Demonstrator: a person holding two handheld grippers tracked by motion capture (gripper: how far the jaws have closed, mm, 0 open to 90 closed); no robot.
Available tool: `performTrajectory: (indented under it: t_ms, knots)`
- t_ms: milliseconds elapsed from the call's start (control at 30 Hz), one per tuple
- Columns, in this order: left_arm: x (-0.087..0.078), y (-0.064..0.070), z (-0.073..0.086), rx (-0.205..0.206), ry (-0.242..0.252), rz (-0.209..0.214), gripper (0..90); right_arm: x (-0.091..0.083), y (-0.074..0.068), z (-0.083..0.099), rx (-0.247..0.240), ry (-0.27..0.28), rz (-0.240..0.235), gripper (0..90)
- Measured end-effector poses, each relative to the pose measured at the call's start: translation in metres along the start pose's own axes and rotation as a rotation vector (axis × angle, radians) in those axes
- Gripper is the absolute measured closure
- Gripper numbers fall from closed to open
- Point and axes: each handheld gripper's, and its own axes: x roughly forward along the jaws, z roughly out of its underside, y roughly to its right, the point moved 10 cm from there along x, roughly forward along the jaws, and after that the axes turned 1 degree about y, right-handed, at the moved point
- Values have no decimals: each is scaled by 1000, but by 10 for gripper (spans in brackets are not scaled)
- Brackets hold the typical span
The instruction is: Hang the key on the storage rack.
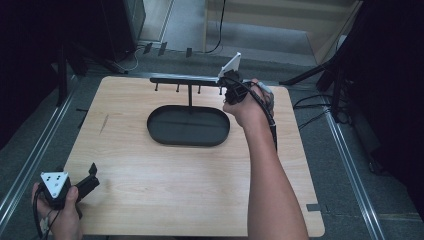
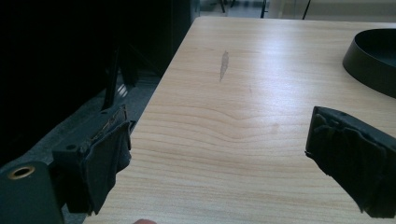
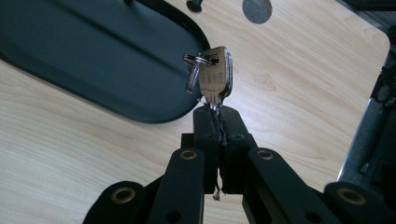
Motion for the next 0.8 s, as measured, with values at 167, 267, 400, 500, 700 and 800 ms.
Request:
performTrajectory:
  t_ms: [167, 267, 400, 500, 700, 800]
  knots:
    - [1, 0, 0, 0, -1, 0, 71, -2, -3, -9, 10, 9, 3, 877]
    - [0, 0, 0, -1, -3, 0, 71, -1, -4, -14, 13, 5, 12, 877]
    - [0, 0, 0, -7, -4, 4, 71, 1, -6, -19, 37, 3, 3, 876]
    - [1, 0, 0, -5, -4, 3, 71, 3, -5, -20, 47, -6, 3, 876]
    - [0, 0, 0, -6, -3, 3, 71, 8, -5, -23, 77, -6, -1, 876]
    - [0, 0, 0, -1, -4, 1, 71, 9, -5, -23, 84, -9, 3, 876]
